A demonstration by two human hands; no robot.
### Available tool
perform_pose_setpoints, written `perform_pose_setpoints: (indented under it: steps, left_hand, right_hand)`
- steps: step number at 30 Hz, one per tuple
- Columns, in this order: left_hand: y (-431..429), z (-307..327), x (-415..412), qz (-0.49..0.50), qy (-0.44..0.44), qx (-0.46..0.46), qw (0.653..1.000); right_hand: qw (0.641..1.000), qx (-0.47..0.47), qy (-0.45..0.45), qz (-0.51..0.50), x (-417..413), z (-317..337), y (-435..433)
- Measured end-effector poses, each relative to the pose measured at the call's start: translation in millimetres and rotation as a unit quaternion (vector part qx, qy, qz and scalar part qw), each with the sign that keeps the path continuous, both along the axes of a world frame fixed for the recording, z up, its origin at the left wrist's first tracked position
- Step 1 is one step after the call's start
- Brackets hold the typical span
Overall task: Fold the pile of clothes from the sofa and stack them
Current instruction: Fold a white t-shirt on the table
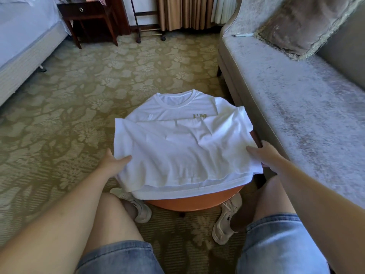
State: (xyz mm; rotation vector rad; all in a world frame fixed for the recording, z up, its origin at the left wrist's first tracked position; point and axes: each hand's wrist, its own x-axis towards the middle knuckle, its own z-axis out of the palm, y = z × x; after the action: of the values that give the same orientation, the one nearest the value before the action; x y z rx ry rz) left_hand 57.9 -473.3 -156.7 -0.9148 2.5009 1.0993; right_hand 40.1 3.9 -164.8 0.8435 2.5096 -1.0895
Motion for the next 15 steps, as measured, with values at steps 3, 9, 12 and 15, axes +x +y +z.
perform_pose_setpoints:
  steps: [3, 9, 12, 15]
  left_hand:
    - [3.6, 12.6, 16.6, -0.018, -0.030, -0.009, 0.999]
    - [2.8, 35.2, 42.6, -0.097, -0.029, 0.014, 0.995]
    - [8.0, 44.9, 54.6, -0.135, 0.007, 0.040, 0.990]
    - [6.2, 51.3, 64.8, -0.149, 0.045, 0.021, 0.988]
  right_hand:
    - [1.000, 0.013, -0.019, 0.016, 15.9, 10.9, -0.4]
    - [0.999, -0.021, 0.010, 0.046, 46.2, 27.5, 0.4]
    - [0.995, -0.085, 0.052, 0.011, 57.8, 28.2, -1.8]
    - [0.990, -0.082, 0.117, 0.000, 67.8, 30.9, -1.2]
